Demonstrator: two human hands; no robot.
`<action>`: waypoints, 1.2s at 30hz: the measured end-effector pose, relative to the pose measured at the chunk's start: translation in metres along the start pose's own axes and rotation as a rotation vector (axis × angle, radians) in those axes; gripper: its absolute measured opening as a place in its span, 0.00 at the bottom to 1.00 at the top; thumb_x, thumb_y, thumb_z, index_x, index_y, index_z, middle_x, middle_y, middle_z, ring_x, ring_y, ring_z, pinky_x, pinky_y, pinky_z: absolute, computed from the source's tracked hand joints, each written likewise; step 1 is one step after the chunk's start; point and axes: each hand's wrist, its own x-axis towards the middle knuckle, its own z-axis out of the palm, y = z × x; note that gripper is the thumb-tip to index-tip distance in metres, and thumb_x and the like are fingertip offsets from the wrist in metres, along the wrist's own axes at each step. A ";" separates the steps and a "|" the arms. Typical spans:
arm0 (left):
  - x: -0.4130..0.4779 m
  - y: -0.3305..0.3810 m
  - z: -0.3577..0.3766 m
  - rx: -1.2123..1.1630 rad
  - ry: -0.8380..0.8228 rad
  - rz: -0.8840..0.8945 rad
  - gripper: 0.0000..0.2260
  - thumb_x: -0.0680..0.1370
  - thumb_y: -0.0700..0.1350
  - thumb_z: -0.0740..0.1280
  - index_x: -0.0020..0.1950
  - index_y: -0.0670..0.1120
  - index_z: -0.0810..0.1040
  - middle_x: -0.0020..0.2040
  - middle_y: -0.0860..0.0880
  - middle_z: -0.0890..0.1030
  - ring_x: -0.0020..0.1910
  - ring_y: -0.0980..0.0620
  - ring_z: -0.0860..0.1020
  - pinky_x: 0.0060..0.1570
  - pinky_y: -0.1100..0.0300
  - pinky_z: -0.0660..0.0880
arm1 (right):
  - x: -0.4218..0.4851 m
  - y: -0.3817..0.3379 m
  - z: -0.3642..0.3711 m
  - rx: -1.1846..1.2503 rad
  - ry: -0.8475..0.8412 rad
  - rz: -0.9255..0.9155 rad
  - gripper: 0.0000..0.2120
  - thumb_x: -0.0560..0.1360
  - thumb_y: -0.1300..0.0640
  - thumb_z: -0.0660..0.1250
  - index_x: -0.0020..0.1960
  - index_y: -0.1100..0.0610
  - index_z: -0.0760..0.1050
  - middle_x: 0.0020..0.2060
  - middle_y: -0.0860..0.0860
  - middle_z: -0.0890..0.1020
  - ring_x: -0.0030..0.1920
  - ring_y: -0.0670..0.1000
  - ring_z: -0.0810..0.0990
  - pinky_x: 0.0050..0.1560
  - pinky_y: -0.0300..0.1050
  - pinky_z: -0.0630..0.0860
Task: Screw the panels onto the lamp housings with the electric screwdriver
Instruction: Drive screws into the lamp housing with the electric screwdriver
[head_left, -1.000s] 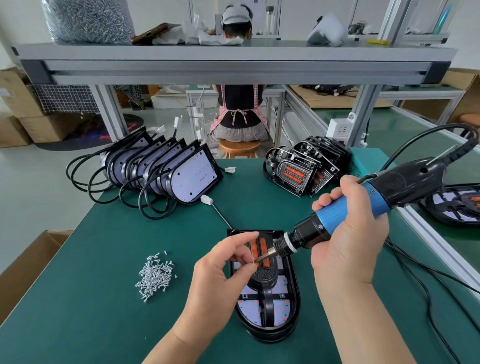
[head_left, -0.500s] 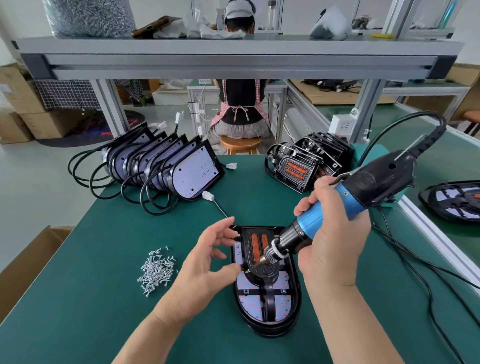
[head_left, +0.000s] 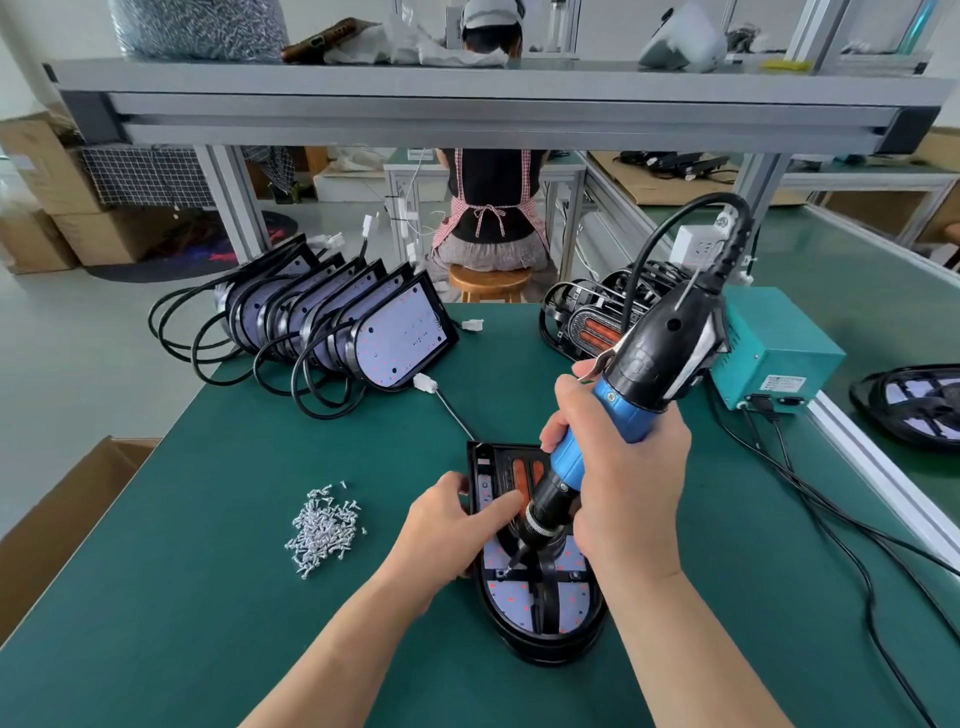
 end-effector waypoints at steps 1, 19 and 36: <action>0.000 0.002 0.001 0.000 0.000 0.003 0.23 0.67 0.65 0.72 0.51 0.49 0.76 0.43 0.50 0.83 0.38 0.51 0.80 0.27 0.62 0.71 | -0.001 0.001 0.001 -0.005 -0.012 0.002 0.07 0.69 0.59 0.72 0.45 0.56 0.76 0.31 0.47 0.78 0.27 0.51 0.75 0.31 0.41 0.74; -0.002 0.002 0.006 -0.052 0.030 0.024 0.18 0.68 0.58 0.72 0.53 0.53 0.77 0.43 0.54 0.85 0.45 0.52 0.83 0.51 0.49 0.81 | 0.005 0.008 0.013 -0.045 -0.159 0.060 0.08 0.69 0.59 0.72 0.47 0.57 0.76 0.28 0.48 0.76 0.26 0.51 0.76 0.32 0.41 0.74; 0.000 0.001 0.010 -0.055 0.067 -0.011 0.19 0.64 0.56 0.68 0.51 0.49 0.78 0.44 0.48 0.84 0.48 0.43 0.82 0.51 0.44 0.80 | 0.014 0.021 0.018 -0.016 -0.368 0.076 0.08 0.71 0.61 0.71 0.37 0.53 0.73 0.23 0.51 0.74 0.25 0.51 0.71 0.32 0.40 0.72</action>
